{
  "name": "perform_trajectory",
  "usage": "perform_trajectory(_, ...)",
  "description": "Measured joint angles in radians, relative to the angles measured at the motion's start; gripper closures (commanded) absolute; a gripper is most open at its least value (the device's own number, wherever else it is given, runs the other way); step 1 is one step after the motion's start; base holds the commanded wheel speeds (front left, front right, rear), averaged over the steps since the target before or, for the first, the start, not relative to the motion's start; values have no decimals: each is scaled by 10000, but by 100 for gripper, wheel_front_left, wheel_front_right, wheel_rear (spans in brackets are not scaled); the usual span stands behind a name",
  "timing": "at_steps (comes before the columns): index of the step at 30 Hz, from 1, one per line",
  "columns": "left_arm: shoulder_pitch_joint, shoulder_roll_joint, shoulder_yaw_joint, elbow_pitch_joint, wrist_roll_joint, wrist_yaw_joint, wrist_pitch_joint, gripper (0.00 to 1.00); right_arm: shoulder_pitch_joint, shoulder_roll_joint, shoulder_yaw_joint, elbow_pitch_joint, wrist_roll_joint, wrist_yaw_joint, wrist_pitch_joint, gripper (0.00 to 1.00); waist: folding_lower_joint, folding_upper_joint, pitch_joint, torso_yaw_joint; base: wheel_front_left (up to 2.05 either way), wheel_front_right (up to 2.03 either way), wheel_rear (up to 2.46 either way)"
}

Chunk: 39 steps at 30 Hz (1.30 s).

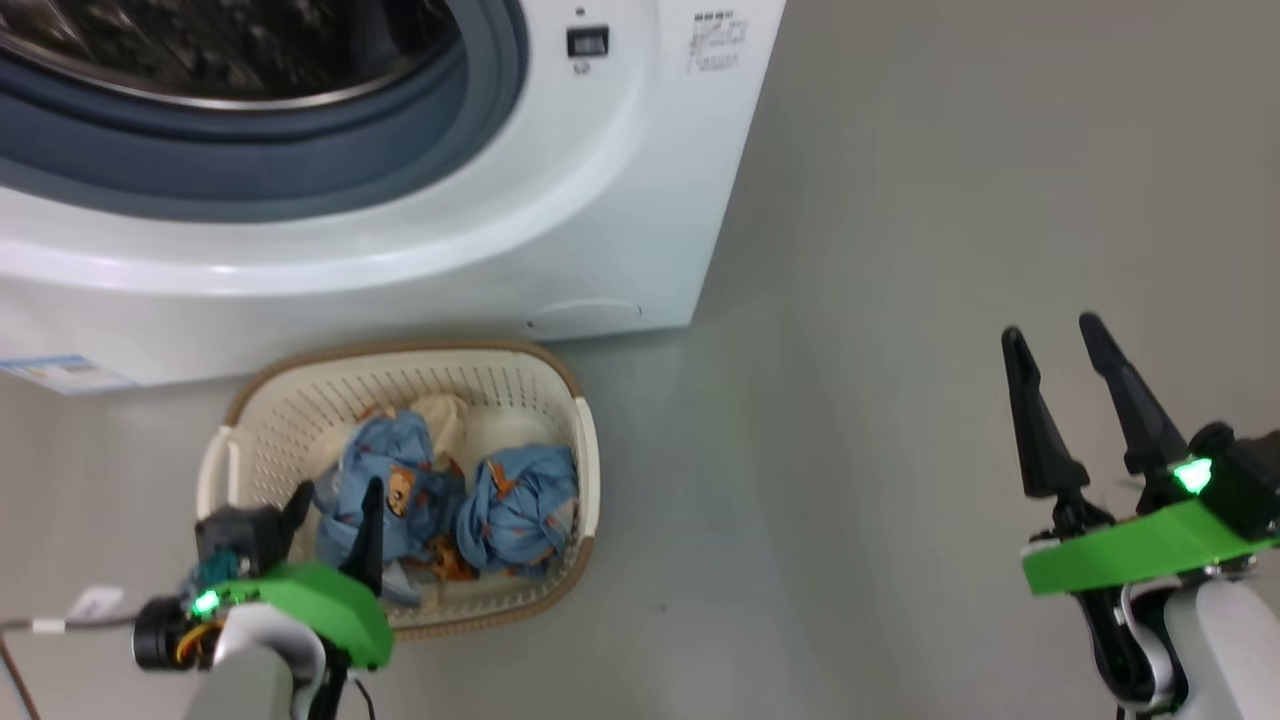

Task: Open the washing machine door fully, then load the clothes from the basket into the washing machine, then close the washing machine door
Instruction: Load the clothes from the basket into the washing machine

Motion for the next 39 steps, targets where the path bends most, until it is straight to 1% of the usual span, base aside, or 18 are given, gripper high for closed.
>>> perform_trajectory(3,-768,17,-12,786,128,69,0,0,-359,36,17,-59,19,0,0,0,0,0,461,-71,0,0,0)
perform_trajectory(5,-1314,46,-17,1306,173,201,-2,0,-593,65,29,-105,56,0,-17,0,0,-1,779,-125,0,0,0)
perform_trajectory(6,-1830,105,-46,1778,199,330,0,0,-812,92,46,-146,94,0,-40,0,0,0,1102,-183,0,0,0)
perform_trajectory(13,-3384,316,-290,3005,376,579,205,0,-1411,121,52,-316,105,0,-42,0,0,0,2227,-385,0,0,0)
perform_trajectory(19,-4224,593,-426,3392,458,681,727,0,-1882,138,44,-466,105,0,-42,0,0,-1,3140,-534,0,0,0)
perform_trajectory(25,-4649,754,-608,3553,533,855,1319,0,-2158,155,75,-571,107,0,-42,0,-1,0,3878,-668,0,0,0)
perform_trajectory(33,-4966,984,-823,3620,671,940,1852,0,-2414,178,150,-675,184,0,-42,0,-1,-1,4475,-830,0,0,0)
perform_trajectory(36,-5107,1126,-920,3630,732,1108,1942,0,-2486,180,217,-738,186,0,-44,0,-1,0,4657,-901,0,0,0)
perform_trajectory(39,-5256,1231,-993,3634,794,1126,2109,0,-2491,182,257,-788,192,0,-44,0,-1,0,4831,-960,0,0,0)
